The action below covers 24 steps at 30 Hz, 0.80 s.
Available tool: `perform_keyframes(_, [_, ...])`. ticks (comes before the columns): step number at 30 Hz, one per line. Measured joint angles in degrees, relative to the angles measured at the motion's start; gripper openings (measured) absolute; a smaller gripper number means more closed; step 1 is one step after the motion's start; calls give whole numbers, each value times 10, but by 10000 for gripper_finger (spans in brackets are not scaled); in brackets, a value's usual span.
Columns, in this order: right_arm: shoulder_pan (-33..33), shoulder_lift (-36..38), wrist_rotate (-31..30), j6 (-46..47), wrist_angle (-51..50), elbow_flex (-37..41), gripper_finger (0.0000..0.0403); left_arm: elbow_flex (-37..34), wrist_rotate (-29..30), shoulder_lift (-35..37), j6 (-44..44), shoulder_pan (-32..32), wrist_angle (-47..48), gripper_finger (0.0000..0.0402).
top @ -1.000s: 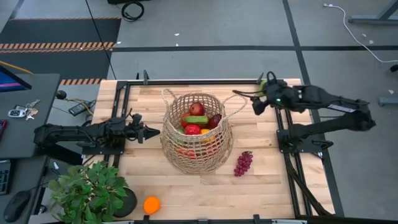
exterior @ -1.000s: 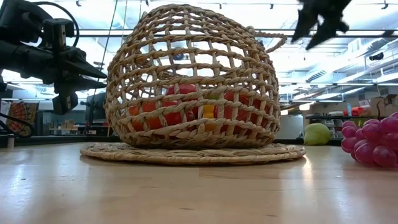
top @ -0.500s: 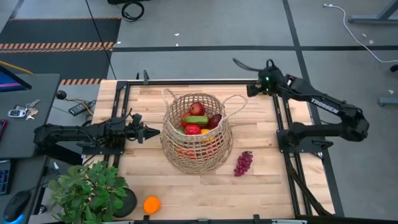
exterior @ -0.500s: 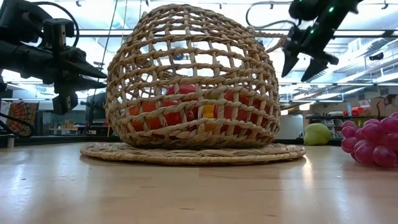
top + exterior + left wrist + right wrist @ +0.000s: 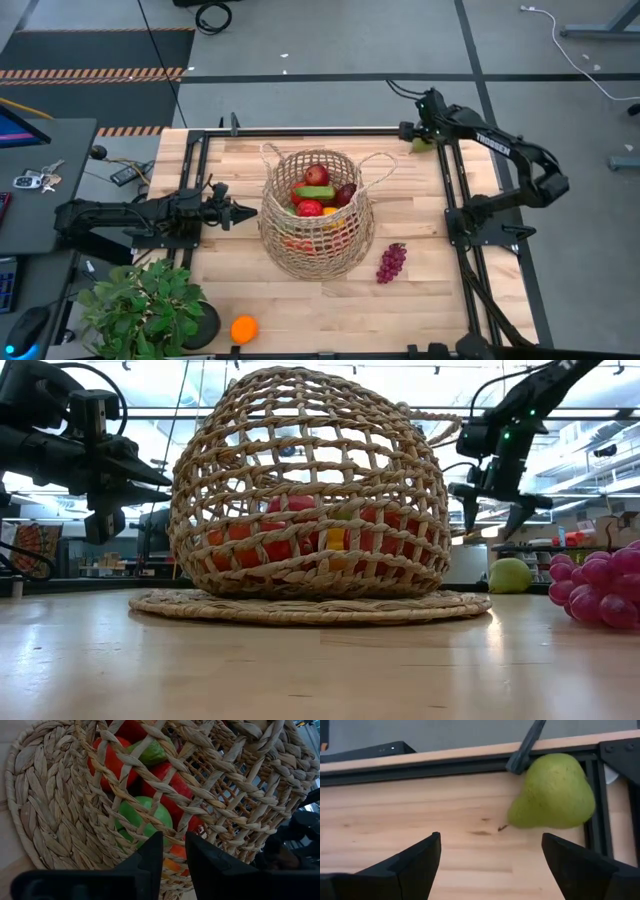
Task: Build produce basket
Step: Put the green pear into the basket
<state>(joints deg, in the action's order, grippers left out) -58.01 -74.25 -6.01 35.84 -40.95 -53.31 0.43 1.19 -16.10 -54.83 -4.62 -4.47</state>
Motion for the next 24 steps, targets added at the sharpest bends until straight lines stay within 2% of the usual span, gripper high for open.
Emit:
perform_keyframes(4, [-3, -19, 7, -4, 20, -4, 358, 0, 0, 0, 0, 0, 0, 87])
perform_keyframes(7, [-4, -45, -29, -17, 15, -28, 361, 0, 0, 0, 0, 0, 0, 89])
perform_keyframes(14, [-9, -153, -94, -102, -92, -145, 358, 0, 0, 0, 0, 0, 0, 88])
perform_keyframes(24, [-46, -303, -109, -166, -214, -288, 356, 0, 0, 0, 0, 0, 0, 87])
